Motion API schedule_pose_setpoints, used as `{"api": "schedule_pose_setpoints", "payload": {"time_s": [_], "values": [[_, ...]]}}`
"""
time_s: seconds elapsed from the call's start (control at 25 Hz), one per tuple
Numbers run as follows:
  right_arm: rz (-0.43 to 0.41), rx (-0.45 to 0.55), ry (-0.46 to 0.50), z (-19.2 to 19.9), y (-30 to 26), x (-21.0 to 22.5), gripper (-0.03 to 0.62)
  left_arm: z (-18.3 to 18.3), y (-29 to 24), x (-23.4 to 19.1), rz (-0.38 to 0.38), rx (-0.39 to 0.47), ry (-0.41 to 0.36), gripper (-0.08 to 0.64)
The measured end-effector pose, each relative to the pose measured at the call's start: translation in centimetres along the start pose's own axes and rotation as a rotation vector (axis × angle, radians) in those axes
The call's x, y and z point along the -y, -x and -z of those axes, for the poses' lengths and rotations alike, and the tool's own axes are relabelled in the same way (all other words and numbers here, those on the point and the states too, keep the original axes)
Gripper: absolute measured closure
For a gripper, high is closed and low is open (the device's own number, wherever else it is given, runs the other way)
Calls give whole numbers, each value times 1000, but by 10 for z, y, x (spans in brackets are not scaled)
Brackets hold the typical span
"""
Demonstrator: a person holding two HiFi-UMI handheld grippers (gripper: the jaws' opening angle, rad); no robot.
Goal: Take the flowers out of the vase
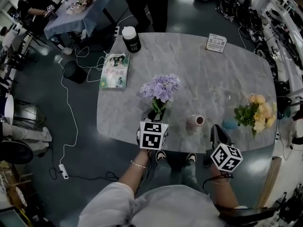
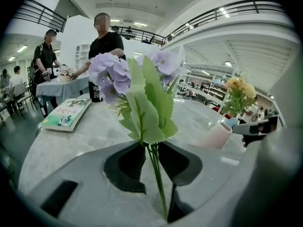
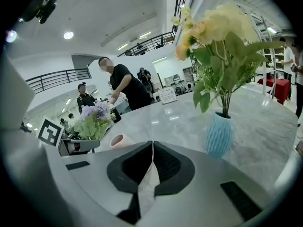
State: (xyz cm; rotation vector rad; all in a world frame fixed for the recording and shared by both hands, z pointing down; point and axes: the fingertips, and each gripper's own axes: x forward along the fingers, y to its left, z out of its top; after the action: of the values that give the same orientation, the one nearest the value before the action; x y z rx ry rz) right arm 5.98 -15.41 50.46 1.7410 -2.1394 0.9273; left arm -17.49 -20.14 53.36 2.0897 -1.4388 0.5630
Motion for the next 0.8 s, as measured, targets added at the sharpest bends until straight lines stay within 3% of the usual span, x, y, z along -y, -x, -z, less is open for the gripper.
{"api": "schedule_pose_setpoints", "payload": {"time_s": [0.44,0.8], "values": [[50,-31,-64,25,0,14,581,27,-32,-9,-1,-99,-4,469],[71,-29,-72,27,3,21,581,36,-47,-11,-5,-111,4,469]]}}
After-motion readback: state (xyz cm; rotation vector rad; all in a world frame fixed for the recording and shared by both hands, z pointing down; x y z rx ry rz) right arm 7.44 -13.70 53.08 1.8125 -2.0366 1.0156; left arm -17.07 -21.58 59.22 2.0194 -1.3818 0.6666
